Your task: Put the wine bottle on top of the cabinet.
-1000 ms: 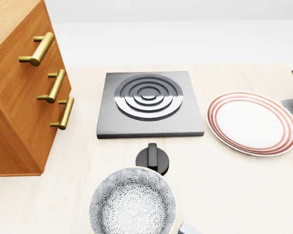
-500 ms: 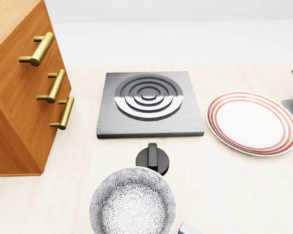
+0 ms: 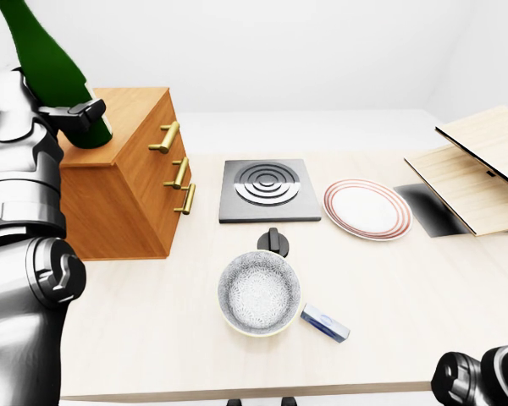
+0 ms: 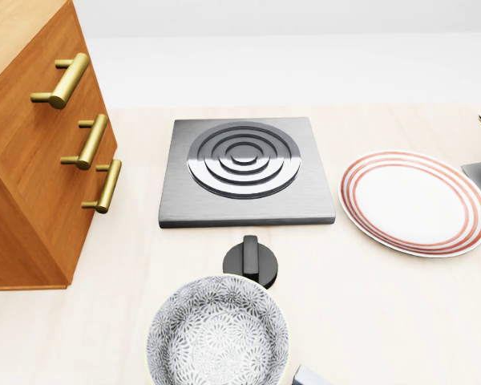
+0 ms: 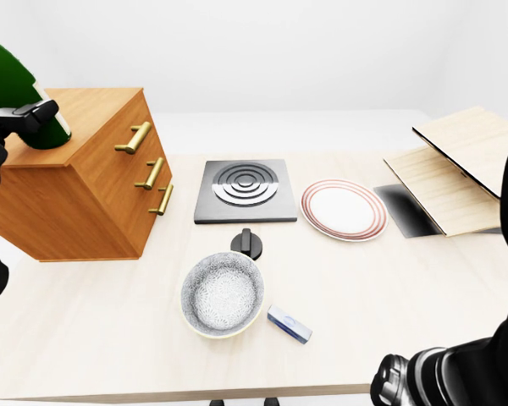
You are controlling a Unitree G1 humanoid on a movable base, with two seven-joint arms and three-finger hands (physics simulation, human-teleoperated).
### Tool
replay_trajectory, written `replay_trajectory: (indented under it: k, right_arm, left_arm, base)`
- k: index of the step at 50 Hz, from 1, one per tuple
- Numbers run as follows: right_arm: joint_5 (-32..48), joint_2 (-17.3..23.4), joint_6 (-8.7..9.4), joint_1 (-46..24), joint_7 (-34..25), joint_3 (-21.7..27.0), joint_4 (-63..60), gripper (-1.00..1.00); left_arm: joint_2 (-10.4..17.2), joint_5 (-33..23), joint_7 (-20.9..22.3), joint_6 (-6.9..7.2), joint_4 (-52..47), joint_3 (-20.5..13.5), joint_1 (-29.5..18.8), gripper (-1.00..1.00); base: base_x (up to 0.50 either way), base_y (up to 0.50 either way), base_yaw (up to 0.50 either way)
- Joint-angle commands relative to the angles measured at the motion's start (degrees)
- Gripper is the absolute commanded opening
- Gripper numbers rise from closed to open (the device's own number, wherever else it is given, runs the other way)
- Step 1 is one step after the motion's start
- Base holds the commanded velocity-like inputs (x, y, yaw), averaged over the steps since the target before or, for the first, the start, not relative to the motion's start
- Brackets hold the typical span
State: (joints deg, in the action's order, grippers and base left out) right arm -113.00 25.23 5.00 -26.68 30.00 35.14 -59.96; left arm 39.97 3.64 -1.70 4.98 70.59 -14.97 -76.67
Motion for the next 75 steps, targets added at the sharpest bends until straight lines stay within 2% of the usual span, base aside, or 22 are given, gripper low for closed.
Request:
replay_trajectory:
  k: [1, 19, 21, 24, 26, 30, 31, 32, 35, 37, 38, 45, 48, 49, 51, 52, 54, 56, 57, 63, 68, 75]
  right_arm:
    - [0.00, 0.11, 0.00, 0.27, 0.00, 0.55, 0.01, 1.00]
    - [0.00, 0.44, 0.00, 0.67, 0.00, 1.44, 0.02, 1.00]
    - [0.00, 0.38, 0.00, 0.75, 0.00, 1.39, 0.02, 1.00]
    - [0.00, 0.29, 0.00, 0.79, 0.00, 1.41, 0.03, 1.00]
    - [0.00, 0.39, 0.00, 0.65, 0.00, 1.24, 0.02, 1.00]
    - [0.00, 0.21, 0.00, 0.73, 0.00, 0.92, 0.03, 1.00]
    - [0.00, 0.22, 0.00, 0.72, 0.00, 0.87, 0.03, 1.00]
    - [0.00, 0.39, 0.00, 0.73, 0.00, 0.99, 0.03, 1.00]
    - [0.00, 0.27, 0.00, 1.09, 0.00, 0.63, 0.04, 1.00]
    - [0.00, 0.10, 0.00, 1.14, 0.00, 0.06, 0.04, 1.00]
    - [0.00, 0.18, 0.00, 1.15, 0.00, 0.30, 0.04, 1.00]
    - [0.00, 0.18, 0.00, 0.78, 0.00, -0.13, 0.04, 1.00]
    - [0.00, 0.23, 0.00, 0.77, 0.00, -0.15, 0.04, 1.00]
    - [0.00, 0.26, 0.00, 0.80, 0.00, 0.00, 0.04, 1.00]
    - [0.00, 0.35, 0.00, 0.79, 0.00, 0.32, 0.04, 1.00]
    - [0.00, 0.39, 0.00, 0.81, 0.00, 0.29, 0.04, 1.00]
    - [0.00, 0.41, 0.00, 0.82, 0.00, 0.02, 0.04, 1.00]
    - [0.00, 0.51, 0.00, 0.83, 0.00, 0.34, 0.04, 1.00]
    - [0.00, 0.59, 0.00, 0.82, 0.00, 0.57, 0.03, 1.00]
    - [0.00, 0.70, 0.00, 0.56, 0.00, 0.43, 0.03, 1.00]
    - [0.00, 0.69, 0.00, 0.60, 0.00, 0.74, 0.03, 1.00]
    - [0.00, 0.59, 0.00, 0.83, 0.00, 1.08, 0.03, 1.00]
  left_arm:
    - [-1.09, 2.01, -1.47, 0.02, 1.15, 0.11, 1.97, -1.00]
    - [-1.64, 1.36, -2.26, 0.02, 1.81, -0.02, 2.22, -0.98]
    - [-1.62, 1.00, -2.41, 0.02, 1.83, 0.16, 2.15, -0.59]
    - [-1.59, 0.86, -2.49, 0.02, 1.81, 0.13, 1.92, -0.58]
    - [-1.45, 0.54, -2.46, 0.02, 1.69, 0.33, 1.82, -0.45]
    - [-1.36, 0.35, -2.55, 0.02, 1.60, 0.25, 1.48, -0.32]
    - [-1.38, 0.33, -2.50, 0.02, 1.56, 0.25, 1.50, -0.32]
    - [-1.42, 0.09, -2.37, 0.02, 1.61, 0.43, 1.64, -0.51]
    - [-1.55, 0.14, -2.25, 0.02, 1.60, 0.24, 2.06, -0.18]
    - [-1.65, 0.15, -2.34, 0.02, 1.76, 0.17, 2.36, -0.25]
    - [-1.70, 0.08, -2.32, 0.02, 1.75, 0.23, 2.48, -0.18]
    - [-1.57, -0.03, -2.25, 0.02, 1.73, 0.19, 2.34, -0.18]
    - [-1.40, -0.08, -2.19, 0.02, 1.62, 0.18, 2.44, -0.08]
    - [-1.35, -0.12, -2.22, 0.02, 1.47, 0.23, 2.43, 0.11]
    - [-1.39, -0.27, -2.31, 0.02, 1.64, 0.31, 2.44, 0.13]
    - [-1.43, -0.30, -2.37, 0.02, 1.60, 0.30, 2.51, 0.26]
    - [-1.45, -0.35, -2.48, 0.02, 1.45, 0.33, 2.46, 0.73]
    - [-1.50, -0.42, -2.51, 0.02, 1.75, 0.30, 2.34, 0.72]
    - [-1.44, -0.44, -2.51, 0.02, 1.70, 0.30, 2.25, 0.63]
    - [-1.21, -0.91, -2.29, 0.02, 1.22, 0.63, 1.94, 0.84]
    - [-1.17, -0.89, -2.21, 0.02, 1.14, 0.54, 1.90, 0.92]
    - [-1.31, -0.85, -2.24, 0.02, 1.33, 0.44, 2.09, 0.91]
  base:
    - [0.00, 0.00, 0.00]
    - [0.00, 0.00, 0.00]
    - [0.00, 0.00, 0.00]
    - [0.00, 0.00, 0.00]
    - [0.00, 0.00, 0.00]
    - [0.00, 0.00, 0.00]
    - [0.00, 0.00, 0.00]
    - [0.00, 0.00, 0.00]
    - [0.00, 0.00, 0.00]
    - [0.00, 0.00, 0.00]
    - [0.00, 0.00, 0.00]
    - [0.00, 0.00, 0.00]
    - [0.00, 0.00, 0.00]
    - [0.00, 0.00, 0.00]
    - [0.00, 0.00, 0.00]
    - [0.00, 0.00, 0.00]
    - [0.00, 0.00, 0.00]
    - [0.00, 0.00, 0.00]
    - [0.00, 0.00, 0.00]
    - [0.00, 0.00, 0.00]
    - [0.00, 0.00, 0.00]
    - [0.00, 0.00, 0.00]
